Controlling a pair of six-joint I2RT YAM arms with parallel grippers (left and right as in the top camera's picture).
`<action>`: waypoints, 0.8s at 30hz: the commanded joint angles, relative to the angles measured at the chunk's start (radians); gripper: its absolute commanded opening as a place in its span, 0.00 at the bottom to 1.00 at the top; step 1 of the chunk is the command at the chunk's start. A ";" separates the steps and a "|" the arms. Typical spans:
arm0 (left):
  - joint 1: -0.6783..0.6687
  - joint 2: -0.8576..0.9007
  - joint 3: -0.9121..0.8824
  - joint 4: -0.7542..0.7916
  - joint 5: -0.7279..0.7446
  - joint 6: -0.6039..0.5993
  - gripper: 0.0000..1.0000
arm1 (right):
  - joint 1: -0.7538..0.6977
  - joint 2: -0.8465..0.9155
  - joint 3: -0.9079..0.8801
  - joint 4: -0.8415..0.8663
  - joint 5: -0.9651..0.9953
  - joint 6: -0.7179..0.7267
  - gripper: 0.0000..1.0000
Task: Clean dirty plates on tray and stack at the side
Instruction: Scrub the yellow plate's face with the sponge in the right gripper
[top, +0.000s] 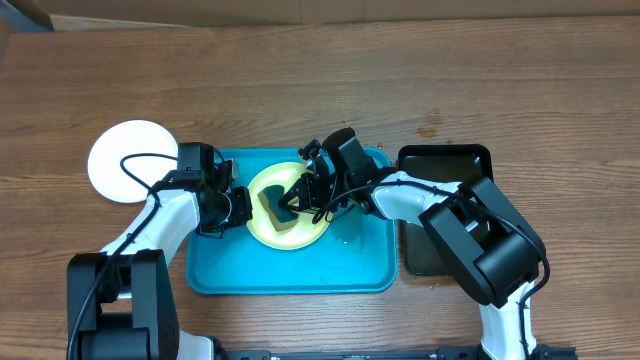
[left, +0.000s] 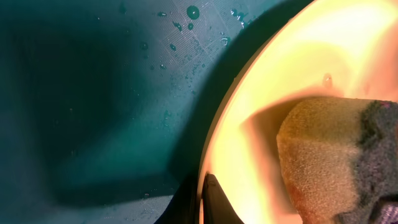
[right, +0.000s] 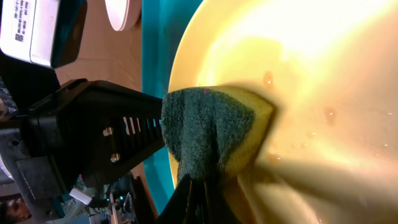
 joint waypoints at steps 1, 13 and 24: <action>-0.004 0.032 -0.026 -0.019 -0.034 0.037 0.04 | -0.016 -0.003 -0.006 -0.026 0.047 0.003 0.04; -0.004 0.032 -0.026 -0.021 -0.035 0.037 0.04 | -0.134 -0.132 -0.005 -0.086 0.017 -0.044 0.04; -0.004 0.032 -0.026 -0.023 -0.037 0.037 0.04 | -0.312 -0.455 -0.005 -0.579 0.114 -0.289 0.04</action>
